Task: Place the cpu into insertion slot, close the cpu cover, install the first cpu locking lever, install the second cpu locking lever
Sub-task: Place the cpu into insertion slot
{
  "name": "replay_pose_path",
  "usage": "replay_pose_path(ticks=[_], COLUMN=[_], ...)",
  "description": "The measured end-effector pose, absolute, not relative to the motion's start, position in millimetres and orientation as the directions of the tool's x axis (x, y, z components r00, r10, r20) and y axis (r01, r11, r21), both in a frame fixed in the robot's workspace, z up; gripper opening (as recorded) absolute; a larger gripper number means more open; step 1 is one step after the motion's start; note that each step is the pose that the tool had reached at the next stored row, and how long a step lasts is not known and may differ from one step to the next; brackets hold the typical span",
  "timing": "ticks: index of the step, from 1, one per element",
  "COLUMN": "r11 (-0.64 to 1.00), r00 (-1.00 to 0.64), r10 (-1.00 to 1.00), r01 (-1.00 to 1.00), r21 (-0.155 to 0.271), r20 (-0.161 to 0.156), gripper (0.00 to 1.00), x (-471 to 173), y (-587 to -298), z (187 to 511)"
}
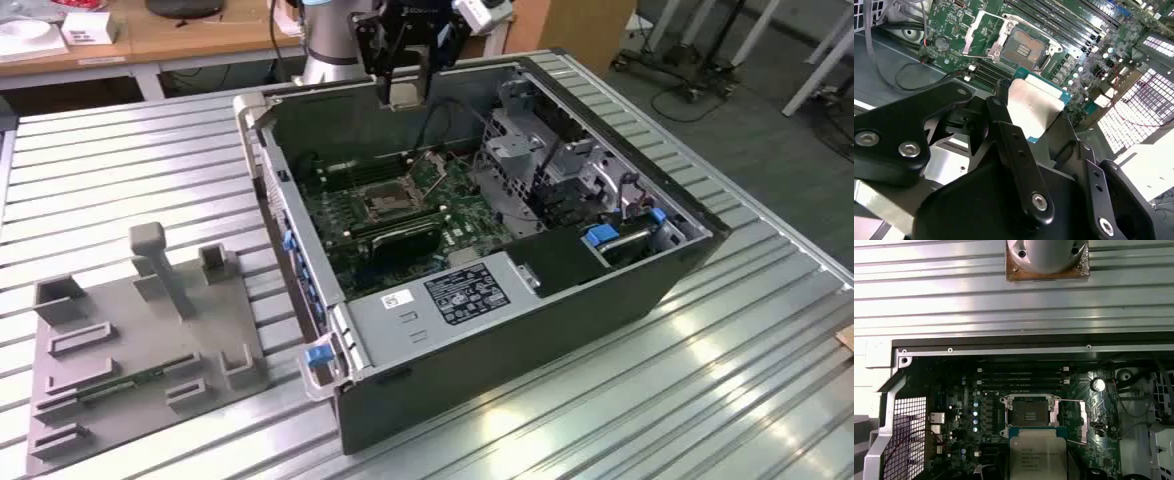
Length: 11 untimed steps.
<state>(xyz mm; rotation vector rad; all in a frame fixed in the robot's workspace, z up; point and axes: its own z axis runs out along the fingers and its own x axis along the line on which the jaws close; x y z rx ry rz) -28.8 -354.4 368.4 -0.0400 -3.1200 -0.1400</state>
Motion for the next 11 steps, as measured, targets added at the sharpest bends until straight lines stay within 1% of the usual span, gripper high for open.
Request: replay_pose_path(ticks=[11], r11=[0.996], r00=[-1.0], r10=[0.025], r01=[0.026], r21=[0.089], r20=[0.019], gripper=[0.54], x=[-28.8], y=[-354.4], z=[365.4])
